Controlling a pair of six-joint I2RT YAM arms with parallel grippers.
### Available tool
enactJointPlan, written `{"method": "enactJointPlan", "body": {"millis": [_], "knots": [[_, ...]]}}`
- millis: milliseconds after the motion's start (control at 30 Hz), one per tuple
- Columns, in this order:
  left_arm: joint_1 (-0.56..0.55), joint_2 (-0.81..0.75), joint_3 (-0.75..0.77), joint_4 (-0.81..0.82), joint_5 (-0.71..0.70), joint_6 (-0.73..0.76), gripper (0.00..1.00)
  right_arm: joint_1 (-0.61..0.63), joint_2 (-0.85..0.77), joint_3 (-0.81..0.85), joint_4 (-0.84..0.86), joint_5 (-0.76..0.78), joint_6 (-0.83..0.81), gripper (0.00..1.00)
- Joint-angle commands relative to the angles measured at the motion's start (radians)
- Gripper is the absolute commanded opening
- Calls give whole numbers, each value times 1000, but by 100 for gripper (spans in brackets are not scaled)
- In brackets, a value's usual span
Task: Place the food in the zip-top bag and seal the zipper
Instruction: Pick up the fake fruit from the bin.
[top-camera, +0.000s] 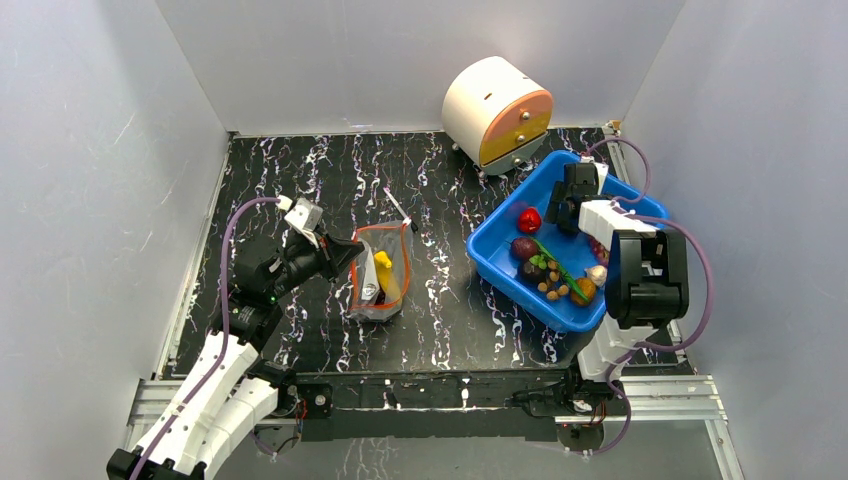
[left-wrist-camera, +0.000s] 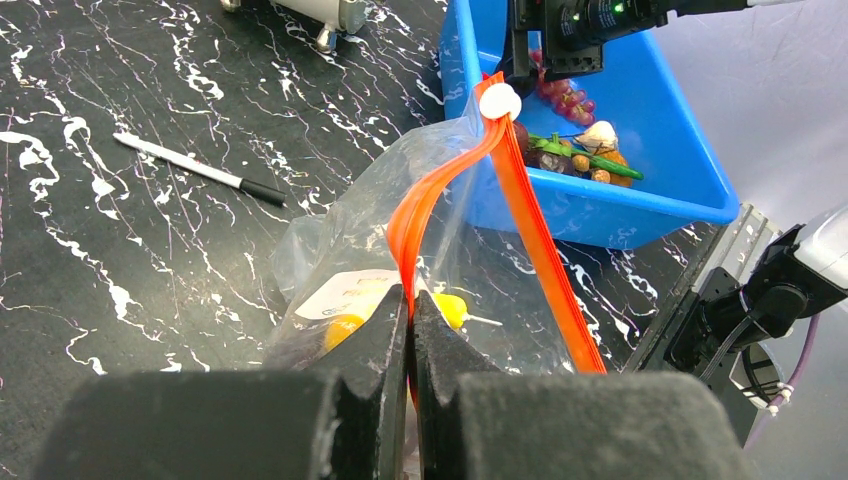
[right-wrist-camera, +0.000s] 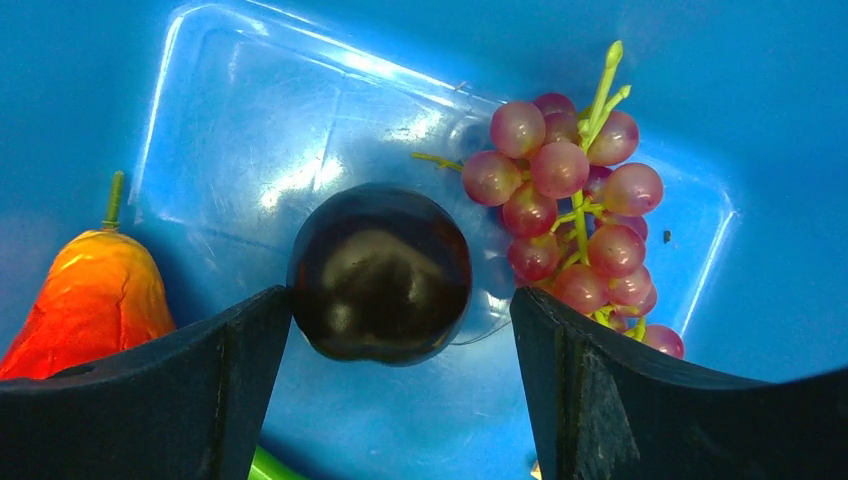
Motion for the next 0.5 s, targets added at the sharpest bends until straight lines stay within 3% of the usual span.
{"method": "enactJointPlan", "body": {"millis": [0,300,467], "knots": [[-5,-14,40,18,14,9,0,-5,10,38,72,-20,-35,77],[-6,-20,41,14,11,12,0,-5,36,63,66,-40,-54,58],[-6,-19,41,14,7,12,0,-5,22,49,56,-42,-46,54]]}}
